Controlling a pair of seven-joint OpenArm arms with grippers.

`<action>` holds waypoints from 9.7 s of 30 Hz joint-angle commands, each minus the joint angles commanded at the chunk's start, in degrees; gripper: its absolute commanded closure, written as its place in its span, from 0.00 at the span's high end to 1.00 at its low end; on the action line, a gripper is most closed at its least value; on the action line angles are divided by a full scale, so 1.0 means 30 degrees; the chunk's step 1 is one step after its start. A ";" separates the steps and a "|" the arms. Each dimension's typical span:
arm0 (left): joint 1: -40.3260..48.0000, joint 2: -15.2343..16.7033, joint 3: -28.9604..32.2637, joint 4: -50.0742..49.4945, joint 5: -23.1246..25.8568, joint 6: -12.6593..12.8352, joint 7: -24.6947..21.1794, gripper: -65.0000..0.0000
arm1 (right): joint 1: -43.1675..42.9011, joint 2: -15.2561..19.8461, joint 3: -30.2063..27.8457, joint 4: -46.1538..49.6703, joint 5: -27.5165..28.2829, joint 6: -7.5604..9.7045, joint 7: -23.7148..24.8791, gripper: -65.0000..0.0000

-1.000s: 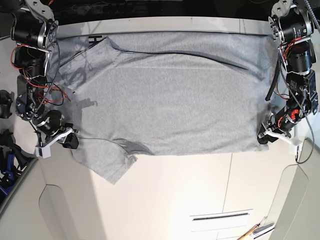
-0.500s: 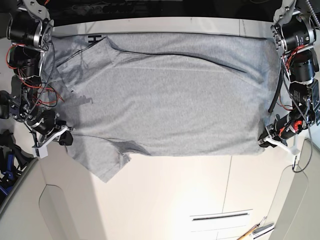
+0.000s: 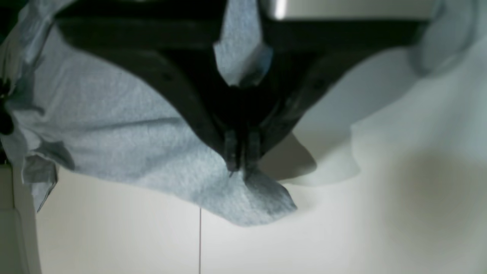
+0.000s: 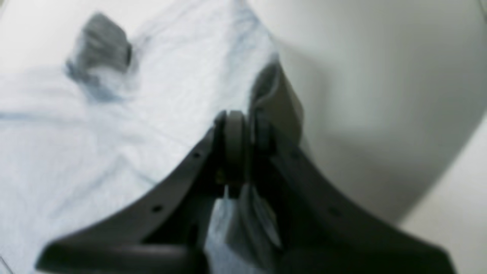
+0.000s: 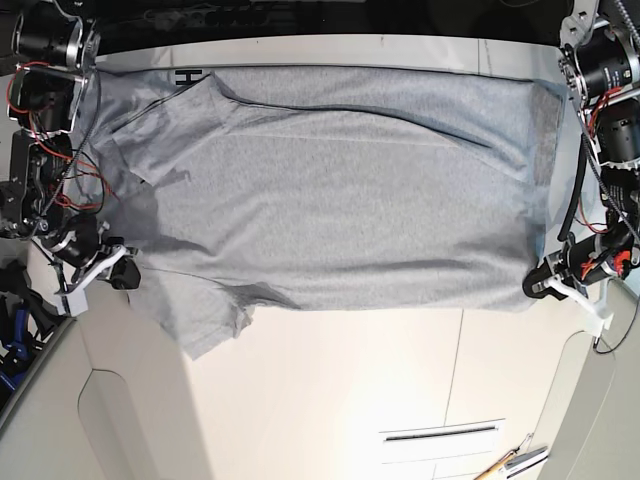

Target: Fold the T-shirt properly

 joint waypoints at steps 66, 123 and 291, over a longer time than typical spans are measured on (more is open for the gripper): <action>0.9180 -0.1515 0.0000 0.7519 -0.3424 0.0000 0.1268 0.47 | -0.4262 -0.0474 0.3832 0.6047 0.2098 -0.0517 -0.0503 0.49; 0.9194 -0.1530 0.0000 0.7526 -0.4998 0.0000 0.2790 0.55 | -1.2240 -0.2820 0.4029 1.4484 0.6237 -0.0204 -0.4838 0.00; 1.1089 0.5158 0.8823 1.5803 -0.0299 0.0000 -0.1457 0.53 | -1.4061 -0.4874 0.8888 1.6313 0.7730 -0.0357 -0.5391 0.66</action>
